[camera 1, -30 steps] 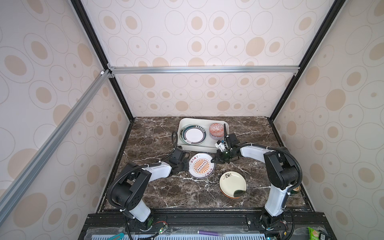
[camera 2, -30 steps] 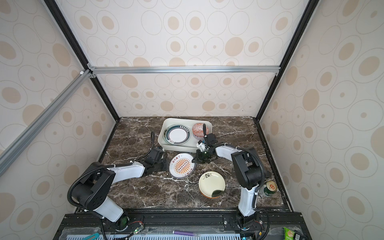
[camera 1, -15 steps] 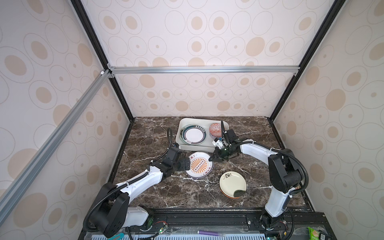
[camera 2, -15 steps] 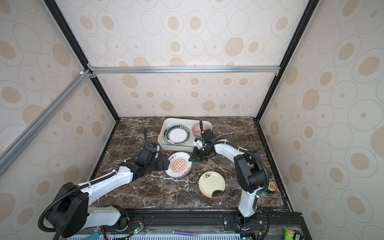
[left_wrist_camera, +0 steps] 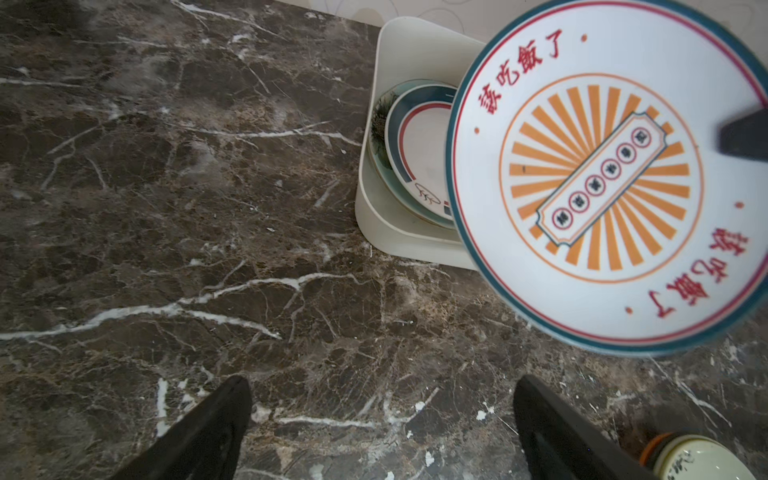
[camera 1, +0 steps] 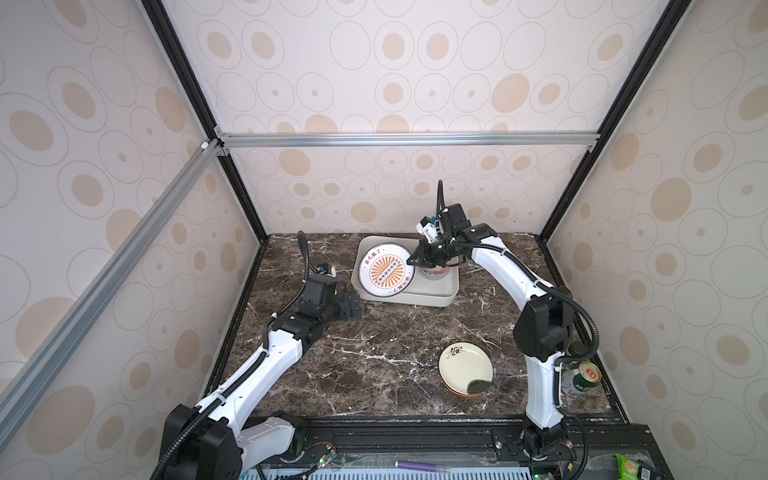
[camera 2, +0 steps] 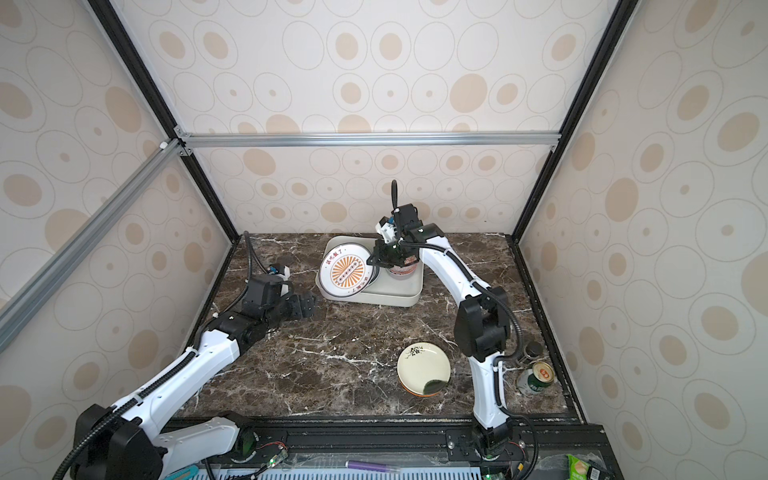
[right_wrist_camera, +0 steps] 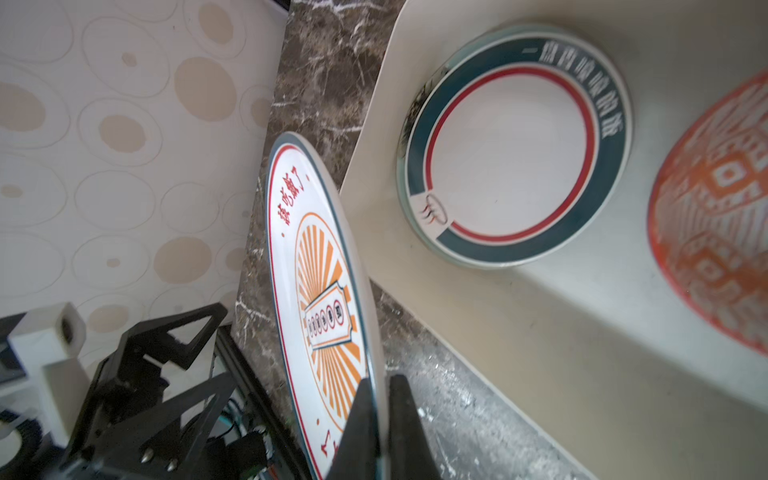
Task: Place the mixed dishes into the plastic bin
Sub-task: 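Carry the sunburst plate with the right gripper into the bin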
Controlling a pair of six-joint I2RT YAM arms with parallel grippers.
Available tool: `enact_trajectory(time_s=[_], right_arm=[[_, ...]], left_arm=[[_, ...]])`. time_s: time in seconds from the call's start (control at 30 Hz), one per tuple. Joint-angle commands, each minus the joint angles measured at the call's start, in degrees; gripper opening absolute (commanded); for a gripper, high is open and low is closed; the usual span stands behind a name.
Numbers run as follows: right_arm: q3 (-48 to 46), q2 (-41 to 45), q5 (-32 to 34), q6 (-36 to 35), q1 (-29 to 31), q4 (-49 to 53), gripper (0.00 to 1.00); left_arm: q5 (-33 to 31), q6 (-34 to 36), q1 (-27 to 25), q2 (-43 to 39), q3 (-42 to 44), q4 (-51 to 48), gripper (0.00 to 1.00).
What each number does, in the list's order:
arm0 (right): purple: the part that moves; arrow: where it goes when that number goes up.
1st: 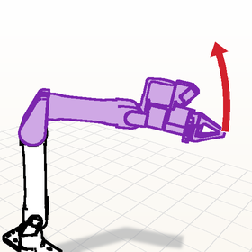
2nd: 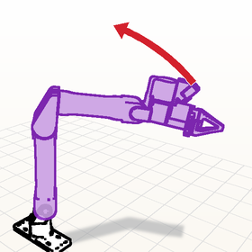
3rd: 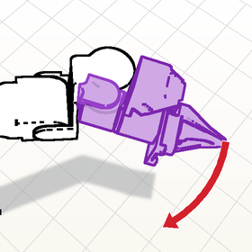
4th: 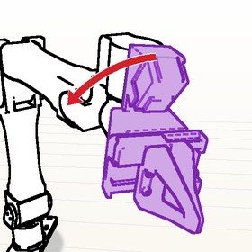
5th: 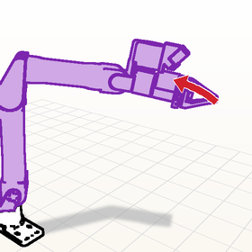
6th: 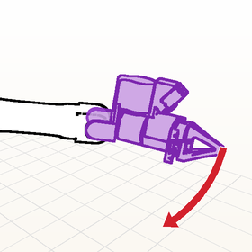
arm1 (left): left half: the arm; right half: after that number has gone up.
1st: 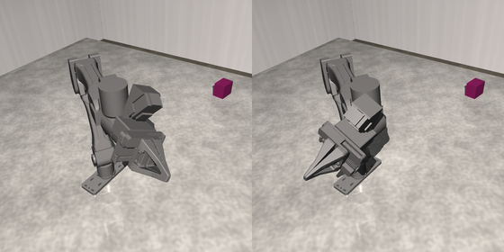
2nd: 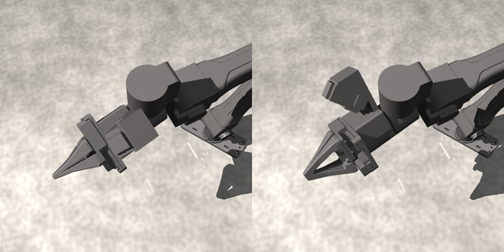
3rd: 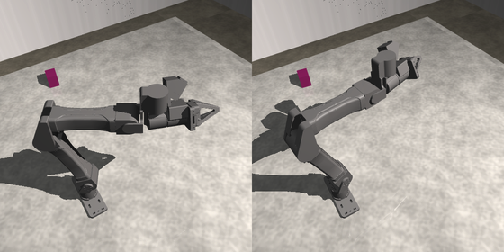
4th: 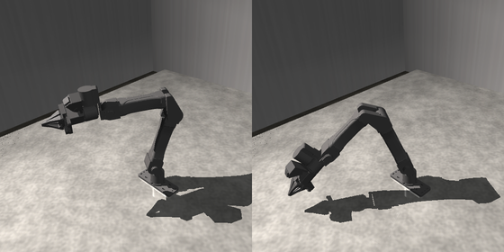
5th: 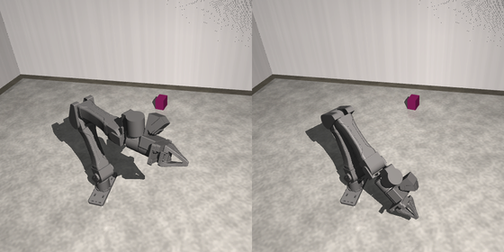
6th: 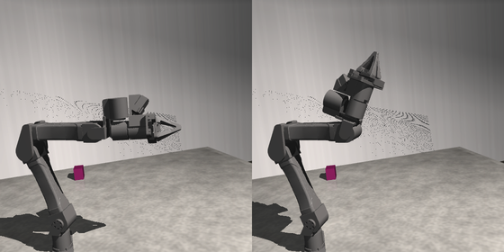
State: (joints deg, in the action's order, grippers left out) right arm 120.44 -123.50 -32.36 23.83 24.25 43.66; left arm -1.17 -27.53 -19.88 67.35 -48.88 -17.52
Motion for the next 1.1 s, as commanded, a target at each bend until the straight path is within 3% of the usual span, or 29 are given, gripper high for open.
enact_trajectory(time_s=[0.0,0.1,0.27,0.5,1.07], right_arm=[[7.60,-7.43,4.44,1.74,-0.09,3.74,0.00],[14.46,-13.16,5.92,2.69,0.01,3.89,0.00],[16.21,-17.27,6.74,4.89,0.18,-0.88,0.00],[21.34,-22.01,7.33,4.49,-0.56,0.02,0.00],[25.28,-25.60,4.94,5.95,-3.41,-0.40,0.02]], left_arm=[[1.93,2.15,1.15,3.40,-3.60,-1.17,0.99],[2.07,3.03,1.51,5.79,-4.80,-1.03,0.99],[2.69,3.28,2.54,8.09,-5.33,0.00,0.99],[3.51,3.55,3.34,10.10,-5.35,0.50,0.99],[4.95,3.40,3.71,11.93,-6.43,1.37,0.99]])
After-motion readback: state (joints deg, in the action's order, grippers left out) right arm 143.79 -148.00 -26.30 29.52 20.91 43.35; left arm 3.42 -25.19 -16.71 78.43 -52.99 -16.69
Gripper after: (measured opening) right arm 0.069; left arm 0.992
